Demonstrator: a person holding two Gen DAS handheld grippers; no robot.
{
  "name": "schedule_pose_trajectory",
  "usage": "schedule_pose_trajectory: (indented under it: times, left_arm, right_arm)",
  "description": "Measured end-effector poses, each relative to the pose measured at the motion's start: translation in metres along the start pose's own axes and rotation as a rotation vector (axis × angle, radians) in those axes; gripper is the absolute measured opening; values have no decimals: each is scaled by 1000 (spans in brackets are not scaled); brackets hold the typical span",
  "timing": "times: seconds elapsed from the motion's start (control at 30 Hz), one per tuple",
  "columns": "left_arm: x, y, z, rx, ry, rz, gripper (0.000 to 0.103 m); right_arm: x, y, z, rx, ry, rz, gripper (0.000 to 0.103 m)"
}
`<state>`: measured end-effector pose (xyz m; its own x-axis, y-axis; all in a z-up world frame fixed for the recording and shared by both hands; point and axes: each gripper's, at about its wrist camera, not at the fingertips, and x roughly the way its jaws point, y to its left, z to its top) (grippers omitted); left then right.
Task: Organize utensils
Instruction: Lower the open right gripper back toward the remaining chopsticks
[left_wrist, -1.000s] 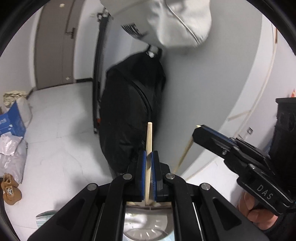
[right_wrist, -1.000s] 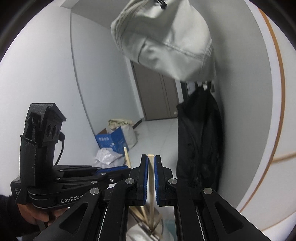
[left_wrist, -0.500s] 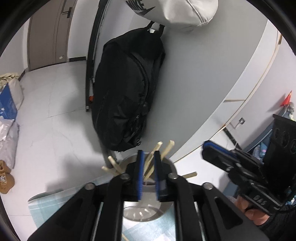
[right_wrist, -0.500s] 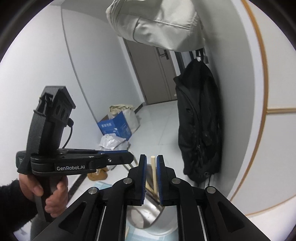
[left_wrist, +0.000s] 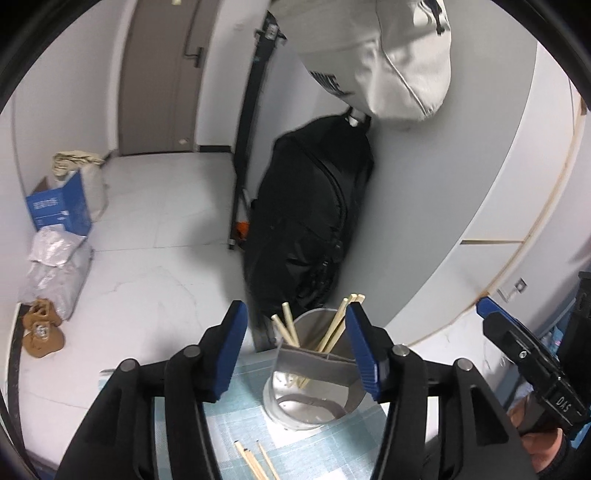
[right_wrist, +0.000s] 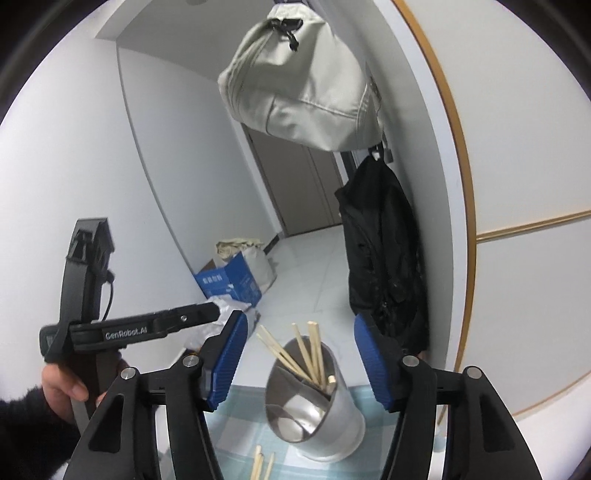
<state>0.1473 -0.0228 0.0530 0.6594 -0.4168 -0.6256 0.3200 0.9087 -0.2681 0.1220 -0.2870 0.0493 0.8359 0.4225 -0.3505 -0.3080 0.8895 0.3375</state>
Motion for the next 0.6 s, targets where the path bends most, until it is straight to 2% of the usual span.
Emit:
schedule_pose_trajectory:
  times: [0.1,0.17,0.23,0.6]
  left_arm:
    - [-13,1,-5,-39,-22,37,52]
    - [-21,1,-9,-52,-35,57,64]
    - [-28,-2,-14,-49,-61,73,70]
    - [-48,-14,-37,-23,-111,136,72]
  right_arm:
    - [-8,7,-3,2,-9,9,64]
    - [-17,15,-5,-9,-24,16,68]
    - [-23,21,-8,-20,-33,22,72]
    - [-44,46,-30,-33,-45,45,84]
